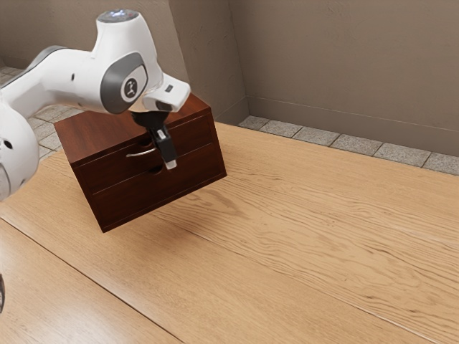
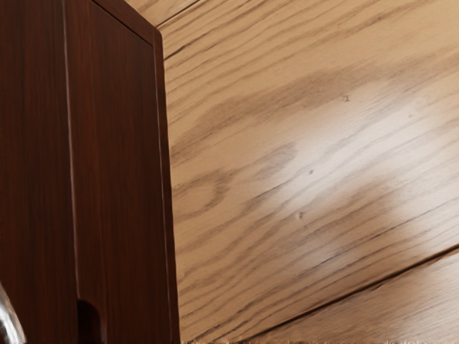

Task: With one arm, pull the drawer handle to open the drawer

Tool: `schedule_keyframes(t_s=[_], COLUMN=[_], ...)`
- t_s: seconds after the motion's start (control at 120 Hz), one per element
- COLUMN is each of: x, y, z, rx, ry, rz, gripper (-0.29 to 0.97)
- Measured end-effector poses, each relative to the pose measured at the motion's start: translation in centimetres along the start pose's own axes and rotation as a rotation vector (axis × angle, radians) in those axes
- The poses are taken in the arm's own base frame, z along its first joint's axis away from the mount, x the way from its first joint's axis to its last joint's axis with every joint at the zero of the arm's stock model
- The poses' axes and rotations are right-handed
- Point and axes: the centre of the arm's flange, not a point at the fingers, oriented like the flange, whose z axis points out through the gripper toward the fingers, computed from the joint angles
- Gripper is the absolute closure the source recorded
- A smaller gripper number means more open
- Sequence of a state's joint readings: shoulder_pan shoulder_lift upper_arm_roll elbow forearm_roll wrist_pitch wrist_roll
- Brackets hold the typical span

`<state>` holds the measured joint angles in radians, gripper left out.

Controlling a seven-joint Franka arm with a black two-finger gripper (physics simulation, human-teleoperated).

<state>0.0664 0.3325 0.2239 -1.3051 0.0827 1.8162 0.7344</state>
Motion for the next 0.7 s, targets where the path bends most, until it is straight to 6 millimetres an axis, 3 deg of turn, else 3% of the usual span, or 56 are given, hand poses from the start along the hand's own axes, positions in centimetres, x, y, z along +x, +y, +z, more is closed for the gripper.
schedule_keyframes(t_s=[0.7], x=[0.2], y=[-1.1], z=[1.3], rx=[0.044], ry=[-0.004], rz=[0.018], gripper=[0.0])
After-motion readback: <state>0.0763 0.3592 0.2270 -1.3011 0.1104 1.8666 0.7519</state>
